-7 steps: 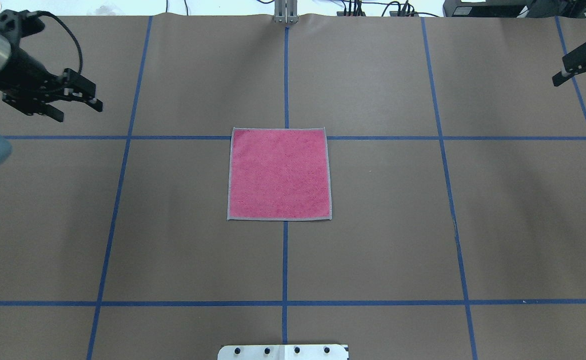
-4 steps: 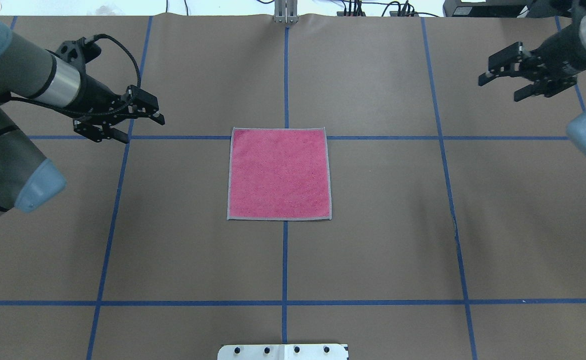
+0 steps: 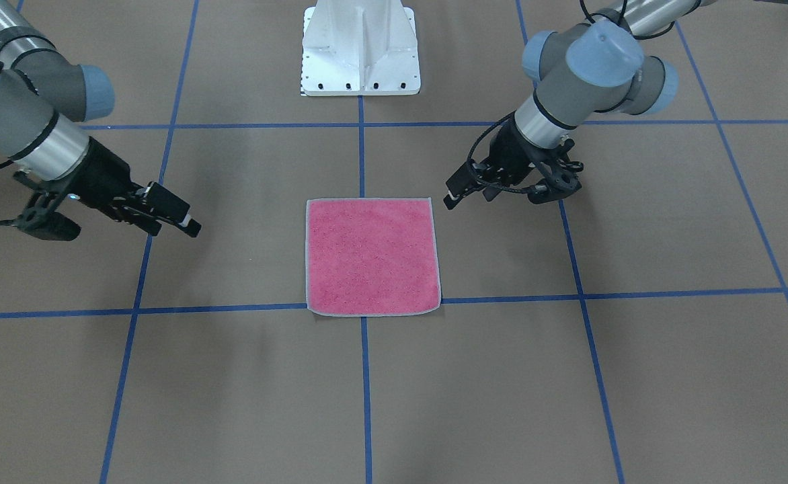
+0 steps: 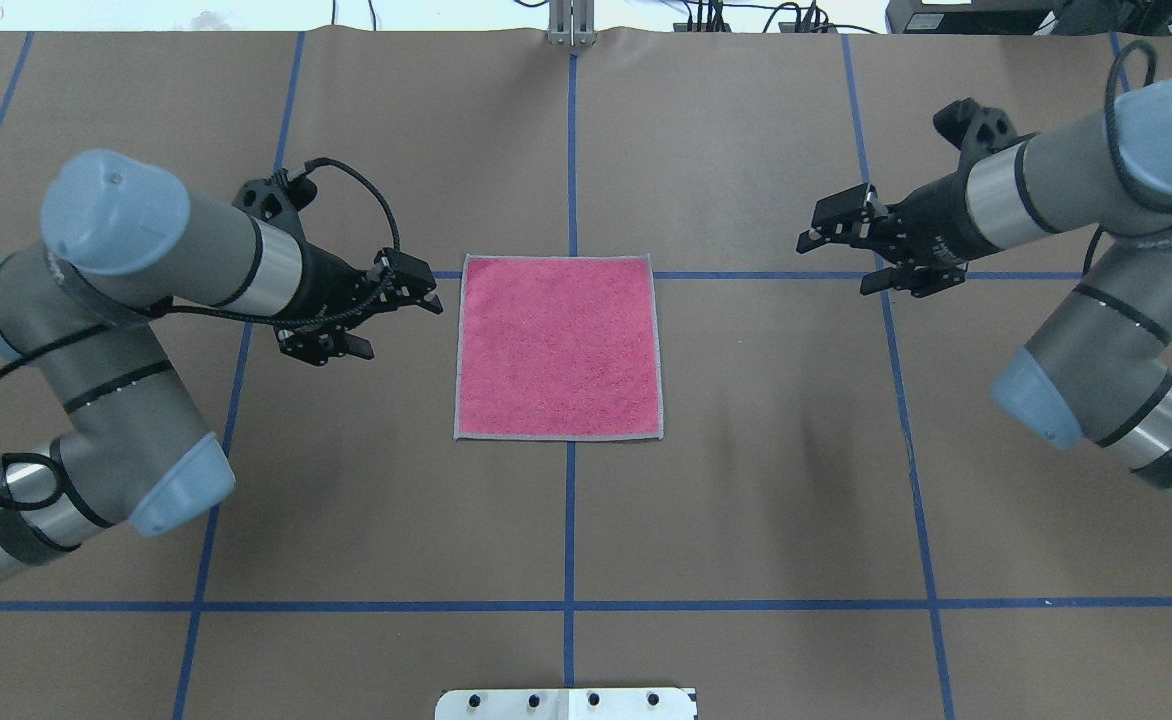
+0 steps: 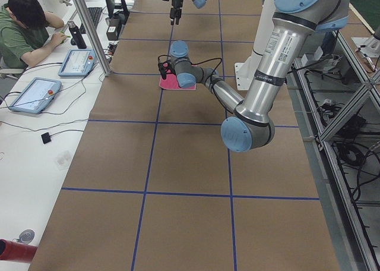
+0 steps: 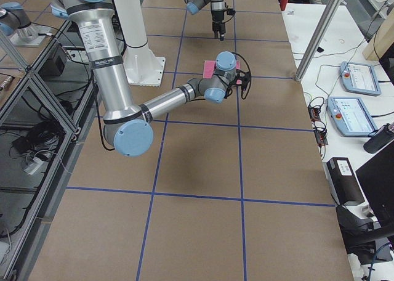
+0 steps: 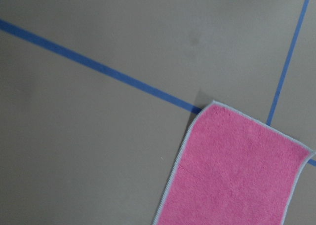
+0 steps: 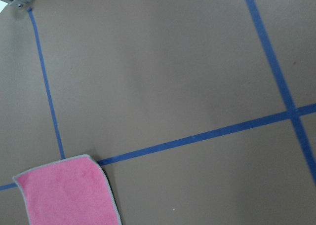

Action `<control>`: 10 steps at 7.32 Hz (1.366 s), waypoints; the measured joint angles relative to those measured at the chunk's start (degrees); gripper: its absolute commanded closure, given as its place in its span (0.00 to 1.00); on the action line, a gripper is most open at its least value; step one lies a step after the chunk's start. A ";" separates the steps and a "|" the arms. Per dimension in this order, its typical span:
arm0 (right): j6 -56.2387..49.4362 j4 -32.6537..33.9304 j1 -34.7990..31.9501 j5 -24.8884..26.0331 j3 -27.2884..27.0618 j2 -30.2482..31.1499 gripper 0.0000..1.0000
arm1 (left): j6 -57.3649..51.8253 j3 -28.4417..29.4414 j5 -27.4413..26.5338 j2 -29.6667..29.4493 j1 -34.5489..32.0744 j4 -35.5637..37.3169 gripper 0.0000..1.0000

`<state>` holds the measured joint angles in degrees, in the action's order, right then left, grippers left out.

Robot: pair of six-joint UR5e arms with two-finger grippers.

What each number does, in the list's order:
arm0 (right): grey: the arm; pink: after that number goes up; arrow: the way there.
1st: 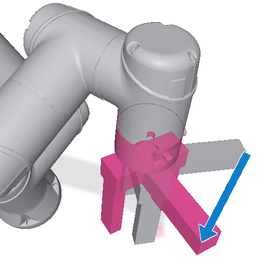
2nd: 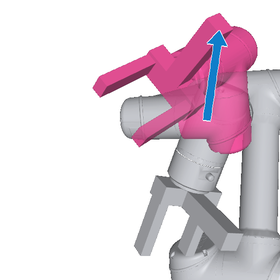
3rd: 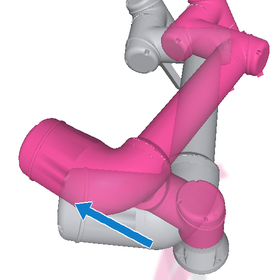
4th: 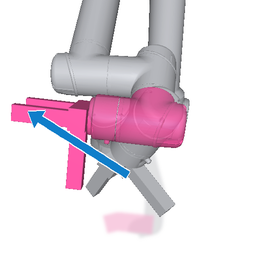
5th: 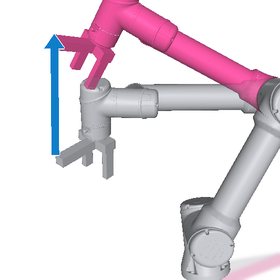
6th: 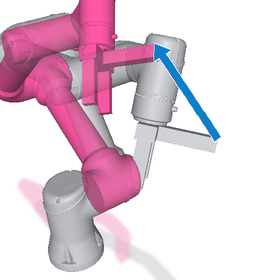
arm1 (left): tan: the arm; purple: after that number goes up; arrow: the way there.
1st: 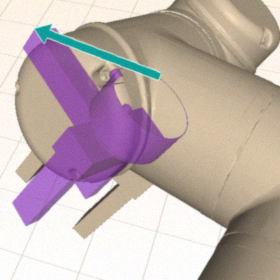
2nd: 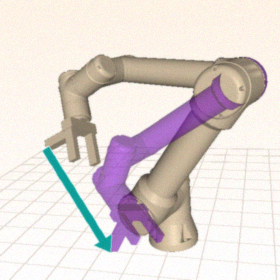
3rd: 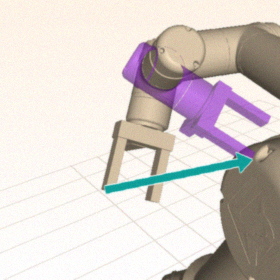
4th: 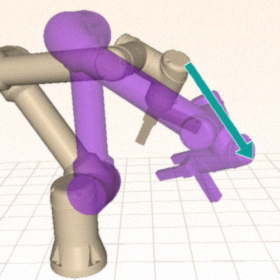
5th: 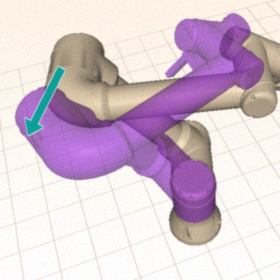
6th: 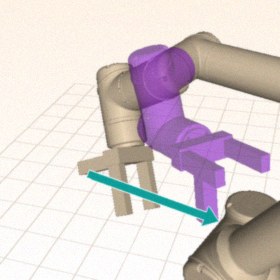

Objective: Fold towel twice with both arms
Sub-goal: 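Move both grippers toward the pink towel's near corners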

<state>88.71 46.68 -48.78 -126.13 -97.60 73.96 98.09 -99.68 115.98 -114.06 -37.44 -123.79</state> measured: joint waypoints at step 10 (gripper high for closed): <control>1.82 -1.24 4.22 1.95 -0.31 -1.55 0.01 | 0.88 9.74 -6.46 -4.42 7.81 -3.83 0.05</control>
<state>90.53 45.44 -44.56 -124.19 -97.91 72.41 98.97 -89.94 109.51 -118.48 -29.63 -127.61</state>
